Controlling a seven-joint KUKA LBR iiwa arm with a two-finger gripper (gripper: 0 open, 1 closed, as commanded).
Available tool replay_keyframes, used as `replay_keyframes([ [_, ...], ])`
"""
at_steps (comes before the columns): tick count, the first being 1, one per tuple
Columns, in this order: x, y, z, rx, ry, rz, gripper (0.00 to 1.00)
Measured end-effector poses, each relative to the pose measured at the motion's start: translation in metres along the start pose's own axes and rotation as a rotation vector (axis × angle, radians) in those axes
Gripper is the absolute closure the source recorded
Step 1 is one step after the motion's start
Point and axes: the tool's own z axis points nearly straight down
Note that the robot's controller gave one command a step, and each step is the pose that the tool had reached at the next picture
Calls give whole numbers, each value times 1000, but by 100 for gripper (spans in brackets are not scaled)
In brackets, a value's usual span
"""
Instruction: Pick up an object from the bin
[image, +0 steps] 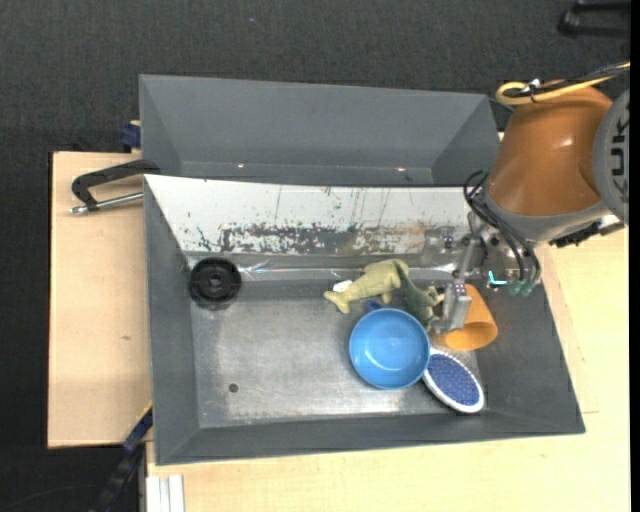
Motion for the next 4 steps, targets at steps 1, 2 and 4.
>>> replay_keyframes([
  [1,19,46,105,-2,-1,-91,0],
  [2,16,44,100,0,-13,-88,100],
  [4,16,45,101,0,-11,-88,100],
])
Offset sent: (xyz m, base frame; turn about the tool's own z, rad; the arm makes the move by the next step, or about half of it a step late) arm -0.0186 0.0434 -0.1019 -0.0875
